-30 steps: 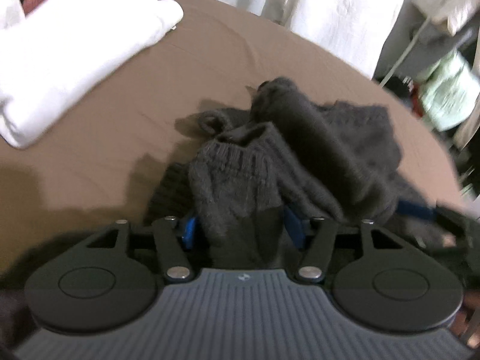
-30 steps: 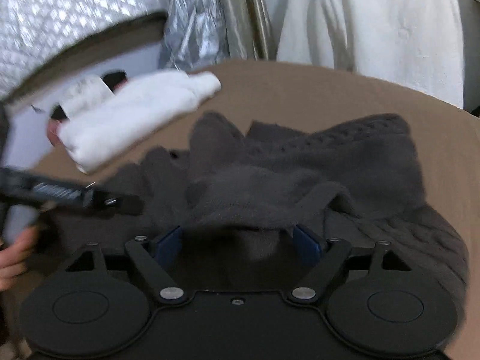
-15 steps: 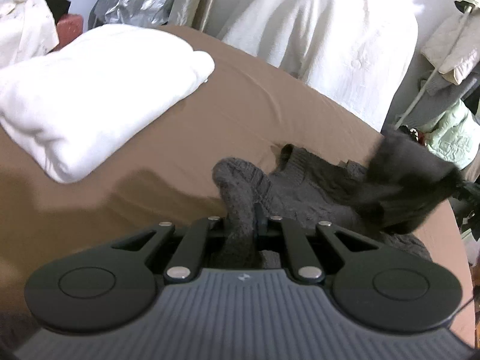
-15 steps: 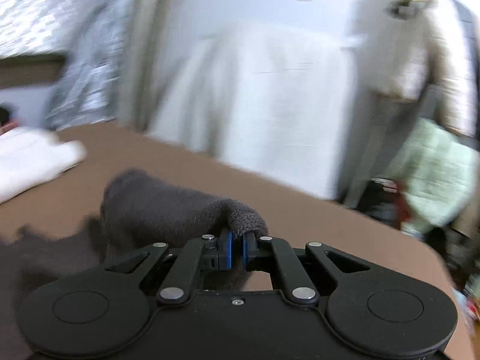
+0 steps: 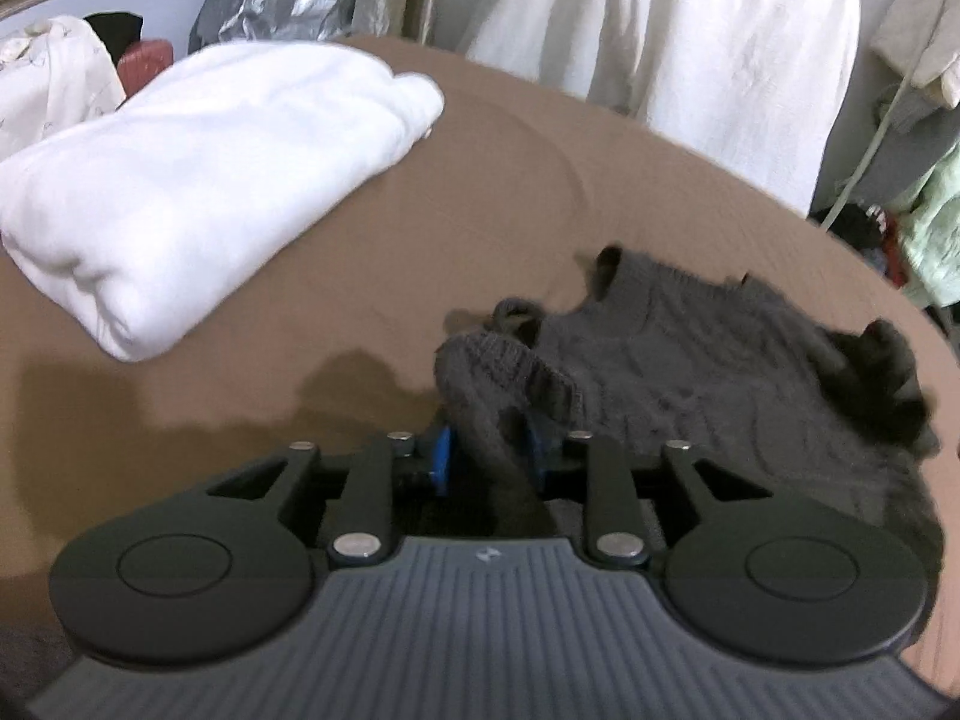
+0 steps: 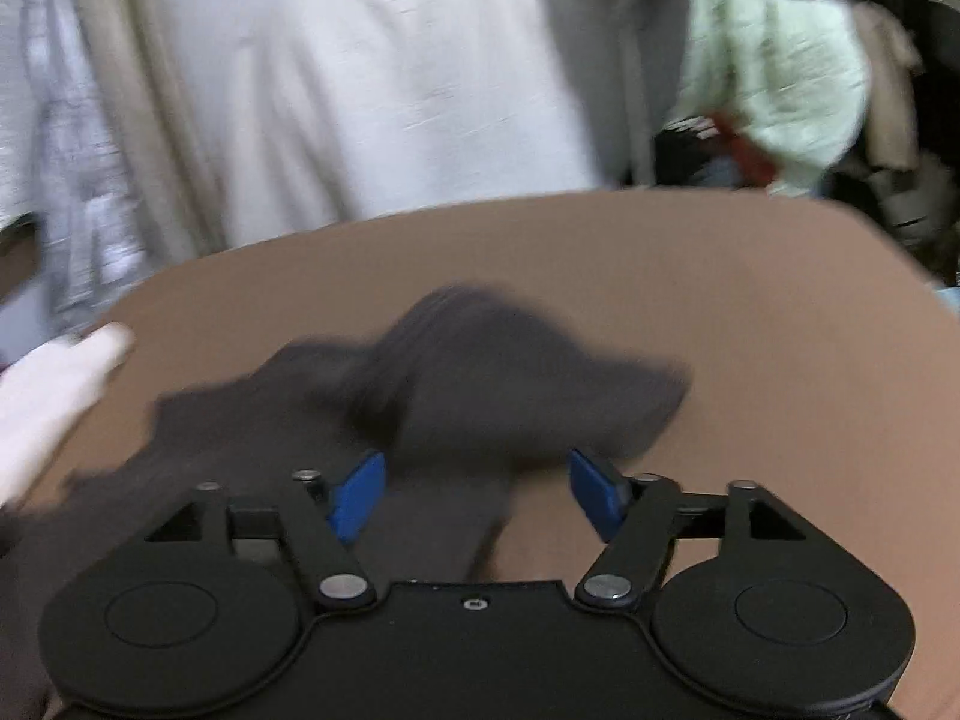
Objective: Fold clothes
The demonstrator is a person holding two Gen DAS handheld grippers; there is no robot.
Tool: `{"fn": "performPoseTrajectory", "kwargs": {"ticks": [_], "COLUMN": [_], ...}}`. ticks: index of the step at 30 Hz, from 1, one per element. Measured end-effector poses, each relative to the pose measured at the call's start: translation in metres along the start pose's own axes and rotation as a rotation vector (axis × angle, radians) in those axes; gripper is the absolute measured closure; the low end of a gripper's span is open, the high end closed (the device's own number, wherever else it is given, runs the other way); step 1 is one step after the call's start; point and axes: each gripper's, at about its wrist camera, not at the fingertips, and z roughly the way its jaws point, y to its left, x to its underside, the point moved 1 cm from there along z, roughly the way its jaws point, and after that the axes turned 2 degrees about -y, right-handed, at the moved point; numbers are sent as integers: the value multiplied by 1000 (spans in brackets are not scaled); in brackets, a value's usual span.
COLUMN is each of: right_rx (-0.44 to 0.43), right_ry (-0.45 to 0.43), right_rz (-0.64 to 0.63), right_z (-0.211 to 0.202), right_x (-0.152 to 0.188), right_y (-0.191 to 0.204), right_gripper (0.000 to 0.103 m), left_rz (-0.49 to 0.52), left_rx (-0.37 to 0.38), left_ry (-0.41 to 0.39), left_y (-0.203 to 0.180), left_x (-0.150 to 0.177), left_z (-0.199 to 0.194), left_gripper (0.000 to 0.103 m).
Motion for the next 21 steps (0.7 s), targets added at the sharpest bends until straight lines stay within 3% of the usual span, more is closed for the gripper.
{"fn": "performPoseTrajectory", "kwargs": {"ticks": [4,6,9,12,15,17,18,19,20,21], "right_rx": [-210,-235,-325,-354,-358,-354,-354,-345,-337,-328], "right_ry": [75,162,268,278,302,270,244,216,188,160], "right_rz": [-111,-221,-385,-499,-472,-401,-364,-346,-329,-312], "right_z": [-25,-34,-48,-52,-37,-26,-22,-17,-11,-6], "right_x": [52,74,107,133,142,136,133,128,122,117], "right_y": [5,17,46,69,74,72,73,74,75,76], "right_gripper": [26,26,25,21,20,17,17,21,29,55], "left_rz": [-15,-28,-28,-73,-114,-100,-80,-62,-56,-70], "left_rx": [-1,-29,-52,-22,-2,7,7,4,9,29], "left_ry": [52,74,102,141,164,156,147,138,118,81], "left_y": [-1,1,2,4,2,-2,-6,-9,-11,-11], "left_x": [3,5,8,12,16,19,19,19,18,17], "left_z": [2,4,9,14,18,17,17,16,13,9], "left_gripper": [37,29,28,27,24,30,53,88,96,96]}}
